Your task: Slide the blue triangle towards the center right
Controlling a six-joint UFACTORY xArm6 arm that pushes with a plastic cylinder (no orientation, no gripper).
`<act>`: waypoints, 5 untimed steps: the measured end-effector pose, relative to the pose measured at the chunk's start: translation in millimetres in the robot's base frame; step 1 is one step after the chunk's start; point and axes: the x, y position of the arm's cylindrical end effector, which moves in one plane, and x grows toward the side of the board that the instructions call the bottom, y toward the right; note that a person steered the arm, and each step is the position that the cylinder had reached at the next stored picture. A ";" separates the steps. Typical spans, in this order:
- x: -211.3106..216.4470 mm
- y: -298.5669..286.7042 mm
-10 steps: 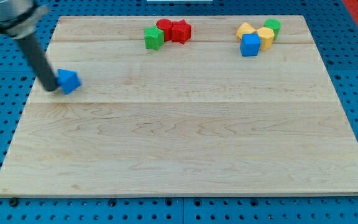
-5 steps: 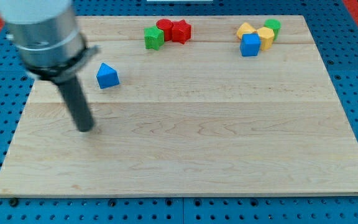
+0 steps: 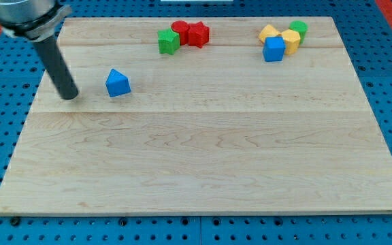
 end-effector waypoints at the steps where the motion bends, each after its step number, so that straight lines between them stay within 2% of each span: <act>1: -29.8 74.0; 2: -35.0 162.6; 3: -26.2 180.4; 4: -11.0 142.3; 5: -4.7 245.0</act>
